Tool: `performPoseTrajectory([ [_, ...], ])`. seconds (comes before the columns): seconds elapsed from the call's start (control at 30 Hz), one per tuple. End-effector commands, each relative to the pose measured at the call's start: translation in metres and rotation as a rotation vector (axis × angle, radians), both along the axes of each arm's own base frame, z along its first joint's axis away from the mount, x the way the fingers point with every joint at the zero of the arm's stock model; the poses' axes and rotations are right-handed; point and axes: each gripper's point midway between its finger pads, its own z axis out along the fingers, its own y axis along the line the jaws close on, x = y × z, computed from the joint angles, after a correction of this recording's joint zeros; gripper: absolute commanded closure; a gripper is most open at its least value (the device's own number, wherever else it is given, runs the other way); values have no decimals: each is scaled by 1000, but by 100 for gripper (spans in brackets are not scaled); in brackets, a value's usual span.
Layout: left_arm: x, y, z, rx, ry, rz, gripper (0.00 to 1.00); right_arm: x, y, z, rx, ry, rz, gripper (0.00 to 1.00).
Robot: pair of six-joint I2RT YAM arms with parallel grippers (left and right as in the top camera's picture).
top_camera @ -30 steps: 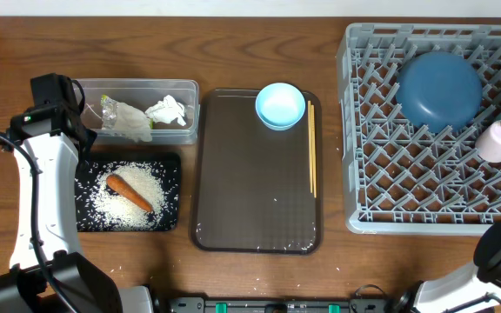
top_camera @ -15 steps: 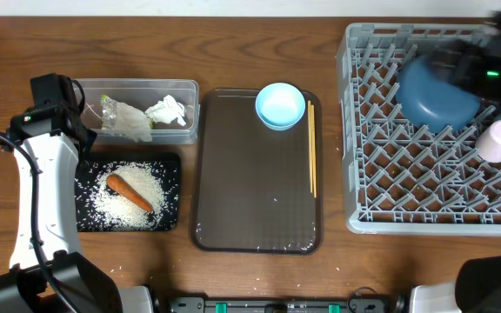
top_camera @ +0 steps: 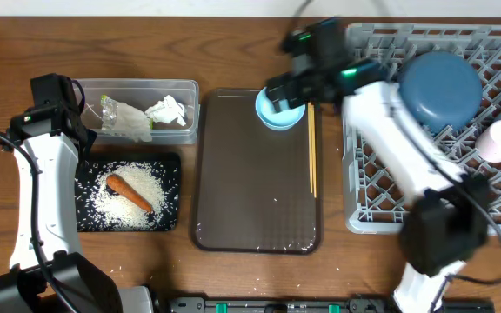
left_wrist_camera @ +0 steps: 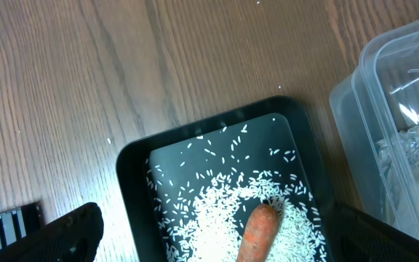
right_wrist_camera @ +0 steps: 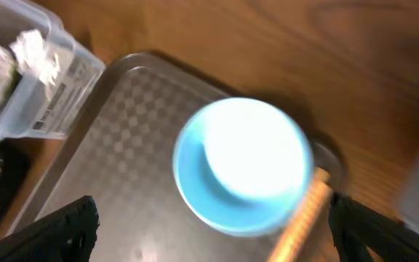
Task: Sort waste into correct bins and load items into the dishwasher rack
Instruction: 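Move the right gripper back to the light-blue bowl on the tray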
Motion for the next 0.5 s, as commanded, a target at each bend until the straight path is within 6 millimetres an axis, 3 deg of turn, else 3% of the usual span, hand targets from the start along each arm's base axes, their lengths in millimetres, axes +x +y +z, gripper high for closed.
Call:
performPoseTrajectory([
  [0.0,-2,1,1,4,0,9,1,1,16,-28,-120,-27,3,1],
  [0.1,-2,1,1,4,0,9,1,-8,31,-54,-169,-5,30,4],
  [0.23,-2,1,1,4,0,9,1,-14,35,-80,-263,5,20,10],
  [0.33,-2,1,1,4,0,9,1,-15,28,-88,-335,-6,1,16],
  [0.47,-2,1,1,4,0,9,1,-14,24,-90,-361,-12,-12,33],
])
